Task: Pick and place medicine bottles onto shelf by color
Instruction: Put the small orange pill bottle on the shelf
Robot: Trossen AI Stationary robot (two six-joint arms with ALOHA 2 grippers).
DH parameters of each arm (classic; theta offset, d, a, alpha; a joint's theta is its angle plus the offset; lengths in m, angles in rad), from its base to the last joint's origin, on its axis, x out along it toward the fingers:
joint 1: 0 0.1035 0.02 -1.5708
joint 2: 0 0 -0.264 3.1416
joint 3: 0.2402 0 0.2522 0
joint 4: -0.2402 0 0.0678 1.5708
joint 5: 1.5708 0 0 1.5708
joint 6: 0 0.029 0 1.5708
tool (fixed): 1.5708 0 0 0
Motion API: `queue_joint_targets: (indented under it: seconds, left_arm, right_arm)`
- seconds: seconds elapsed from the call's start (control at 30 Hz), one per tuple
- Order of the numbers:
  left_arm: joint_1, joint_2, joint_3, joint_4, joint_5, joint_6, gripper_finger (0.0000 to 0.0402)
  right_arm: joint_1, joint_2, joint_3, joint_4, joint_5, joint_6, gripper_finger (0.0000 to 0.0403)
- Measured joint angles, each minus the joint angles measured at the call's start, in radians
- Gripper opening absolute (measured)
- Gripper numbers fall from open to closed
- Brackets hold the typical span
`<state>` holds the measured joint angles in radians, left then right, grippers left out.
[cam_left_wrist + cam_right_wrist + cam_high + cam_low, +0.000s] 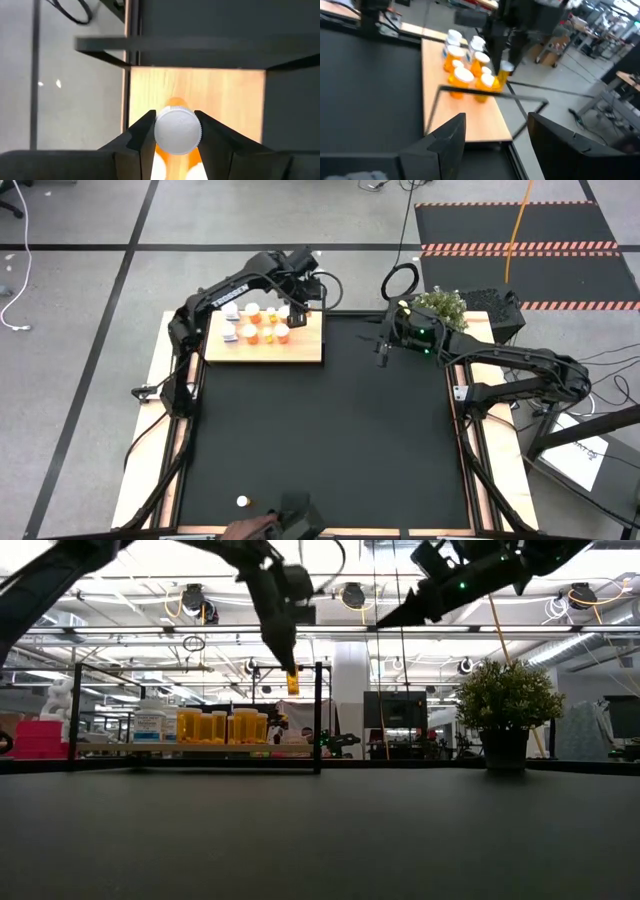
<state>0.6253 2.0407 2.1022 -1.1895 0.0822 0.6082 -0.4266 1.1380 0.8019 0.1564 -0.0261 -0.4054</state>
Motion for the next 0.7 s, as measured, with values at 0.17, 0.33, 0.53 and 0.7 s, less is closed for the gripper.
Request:
queue_joint_targets:
  seconds: [0.17,0.33,0.53,0.7]
  left_arm:
    - [0.012,0.067,0.0,0.033,-0.003,0.019,0.0128]
    - [0.036,0.106,0.0,0.067,-0.005,0.01,0.0128]
    - [0.065,0.134,0.0,0.083,-0.004,-0.012,0.0129]
    - [0.076,0.16,0.0,0.086,-0.005,-0.016,0.0129]
  right_arm:
    - [-0.028,0.01,-0.003,-0.011,-0.002,0.0,0.0205]
    - [-0.033,0.01,-0.003,-0.019,-0.003,0.0,0.0205]
    - [-0.033,0.01,-0.003,-0.037,-0.004,0.001,0.0204]
    - [-0.033,0.01,-0.003,-0.041,-0.004,0.013,0.0204]
